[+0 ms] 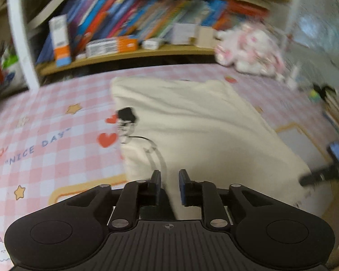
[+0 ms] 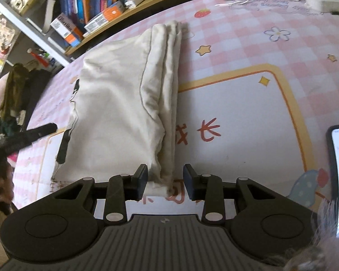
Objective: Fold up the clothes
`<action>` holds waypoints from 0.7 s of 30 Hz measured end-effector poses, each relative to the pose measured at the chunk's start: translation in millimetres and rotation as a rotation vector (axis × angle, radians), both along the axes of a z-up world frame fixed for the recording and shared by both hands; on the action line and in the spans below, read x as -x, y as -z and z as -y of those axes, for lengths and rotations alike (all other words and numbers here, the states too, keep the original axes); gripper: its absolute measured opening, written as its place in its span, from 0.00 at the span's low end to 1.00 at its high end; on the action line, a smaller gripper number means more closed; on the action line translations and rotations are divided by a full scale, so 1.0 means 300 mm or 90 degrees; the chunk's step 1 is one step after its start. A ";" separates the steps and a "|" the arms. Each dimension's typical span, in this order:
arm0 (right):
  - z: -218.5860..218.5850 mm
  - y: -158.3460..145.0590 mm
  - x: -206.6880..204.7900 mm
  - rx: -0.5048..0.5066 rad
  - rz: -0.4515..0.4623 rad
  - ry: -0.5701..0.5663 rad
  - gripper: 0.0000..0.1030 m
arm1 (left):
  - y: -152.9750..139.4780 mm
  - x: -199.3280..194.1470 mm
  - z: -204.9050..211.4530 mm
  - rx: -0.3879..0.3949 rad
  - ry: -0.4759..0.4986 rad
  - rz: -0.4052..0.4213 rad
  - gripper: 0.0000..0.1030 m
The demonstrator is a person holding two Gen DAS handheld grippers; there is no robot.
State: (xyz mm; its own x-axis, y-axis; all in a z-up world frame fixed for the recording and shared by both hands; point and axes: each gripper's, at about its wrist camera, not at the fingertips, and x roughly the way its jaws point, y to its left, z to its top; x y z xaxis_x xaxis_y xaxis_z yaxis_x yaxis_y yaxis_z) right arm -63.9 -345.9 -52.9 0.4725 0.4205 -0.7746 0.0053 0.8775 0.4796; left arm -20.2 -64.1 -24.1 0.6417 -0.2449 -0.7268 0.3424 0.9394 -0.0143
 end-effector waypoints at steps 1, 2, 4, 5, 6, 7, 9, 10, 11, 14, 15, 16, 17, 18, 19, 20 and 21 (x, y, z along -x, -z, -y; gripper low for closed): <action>0.003 0.002 -0.002 -0.008 -0.002 -0.006 0.32 | -0.002 0.025 0.027 -0.015 0.013 0.013 0.44; 0.005 0.004 -0.006 -0.013 -0.002 -0.013 0.32 | -0.005 0.049 0.053 -0.032 0.025 0.027 0.59; 0.001 0.004 -0.012 -0.014 0.000 -0.030 0.29 | -0.007 0.101 0.108 -0.058 0.059 0.052 0.68; -0.008 0.001 -0.014 0.000 0.004 -0.044 0.27 | -0.004 0.121 0.135 -0.069 0.080 0.057 0.68; -0.019 -0.003 -0.014 0.019 0.011 -0.059 0.25 | 0.004 0.136 0.160 -0.085 0.098 0.057 0.68; -0.030 -0.006 -0.011 0.037 0.020 -0.076 0.23 | 0.012 0.150 0.185 -0.102 0.114 0.057 0.68; -0.044 -0.005 -0.002 0.060 0.034 -0.103 0.17 | 0.035 0.173 0.229 -0.138 0.141 0.058 0.68; -0.042 -0.002 -0.001 0.056 0.035 -0.110 0.12 | 0.046 0.186 0.250 -0.157 0.157 0.061 0.68; -0.033 0.000 -0.003 0.041 0.033 -0.109 0.11 | 0.057 0.203 0.270 -0.174 0.173 0.066 0.68; 0.019 -0.010 -0.019 -0.037 0.017 -0.079 0.09 | 0.086 0.241 0.316 -0.216 0.206 0.085 0.68; 0.036 -0.019 -0.024 -0.066 0.015 -0.068 0.09 | 0.095 0.247 0.329 -0.231 0.210 0.091 0.68; 0.049 -0.028 -0.028 -0.090 0.014 -0.059 0.09 | 0.105 0.254 0.343 -0.245 0.214 0.097 0.68; 0.060 -0.036 -0.031 -0.113 0.015 -0.050 0.09 | 0.115 0.257 0.355 -0.261 0.219 0.104 0.67; 0.067 -0.046 -0.034 -0.133 0.015 -0.043 0.08 | 0.126 0.259 0.368 -0.280 0.225 0.112 0.67; 0.070 -0.056 -0.038 -0.149 0.016 -0.037 0.08 | 0.138 0.261 0.381 -0.300 0.232 0.122 0.67; 0.071 -0.067 -0.042 -0.162 0.018 -0.034 0.08 | 0.150 0.263 0.394 -0.320 0.241 0.131 0.64; 0.070 -0.078 -0.045 -0.172 0.021 -0.033 0.08 | 0.162 0.265 0.407 -0.341 0.250 0.140 0.62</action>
